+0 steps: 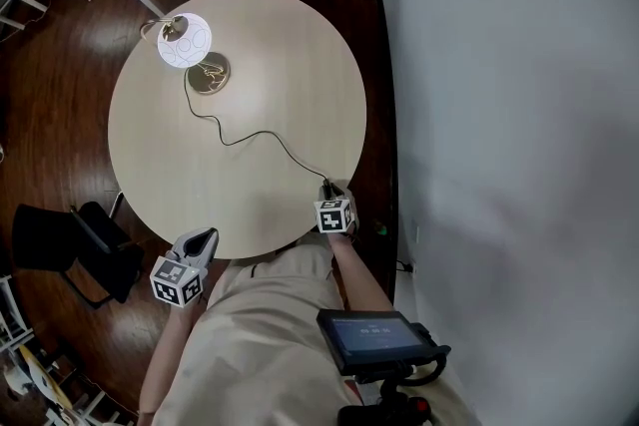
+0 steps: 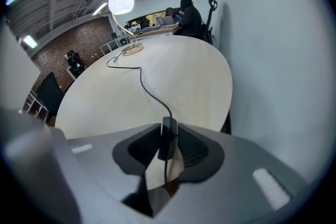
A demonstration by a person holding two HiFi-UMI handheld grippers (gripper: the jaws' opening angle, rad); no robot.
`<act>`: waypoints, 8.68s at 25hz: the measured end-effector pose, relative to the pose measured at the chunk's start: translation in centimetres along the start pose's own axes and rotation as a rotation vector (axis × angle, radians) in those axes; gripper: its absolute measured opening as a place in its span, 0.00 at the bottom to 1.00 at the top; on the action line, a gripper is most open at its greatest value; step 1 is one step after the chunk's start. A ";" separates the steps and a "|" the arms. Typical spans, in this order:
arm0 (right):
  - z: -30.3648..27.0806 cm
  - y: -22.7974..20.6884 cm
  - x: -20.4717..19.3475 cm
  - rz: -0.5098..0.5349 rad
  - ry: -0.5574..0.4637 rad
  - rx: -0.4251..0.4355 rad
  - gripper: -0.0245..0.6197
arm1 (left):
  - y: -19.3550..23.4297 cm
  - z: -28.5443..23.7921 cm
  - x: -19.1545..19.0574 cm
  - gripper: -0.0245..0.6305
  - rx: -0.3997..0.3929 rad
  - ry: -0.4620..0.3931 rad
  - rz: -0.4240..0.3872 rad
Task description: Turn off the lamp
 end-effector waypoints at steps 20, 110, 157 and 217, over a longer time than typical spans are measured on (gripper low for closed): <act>-1.1 0.9 1.0 0.025 0.044 -0.065 0.18 | 0.7 -0.5 0.2 0.05 -0.013 0.016 0.001; 25.6 18.4 -13.6 0.015 -0.461 -0.180 0.21 | 2.6 9.8 -19.0 0.04 -0.246 -0.151 -0.032; 32.4 25.3 -18.9 0.004 -0.568 0.097 0.13 | -6.0 13.9 -28.2 0.04 -0.296 -0.251 -0.020; 30.8 21.7 -26.5 -0.061 -0.460 -0.105 0.05 | -7.3 7.7 -27.5 0.04 -0.394 0.026 -0.176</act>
Point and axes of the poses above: the fingertips, and each gripper's own axes: z backward along the fingers, y to its left, x out of its top, the point moved 10 cm from there along z, backward along the fingers, and after that the axes turned 8 degrees about y, right-handed, at the moved point
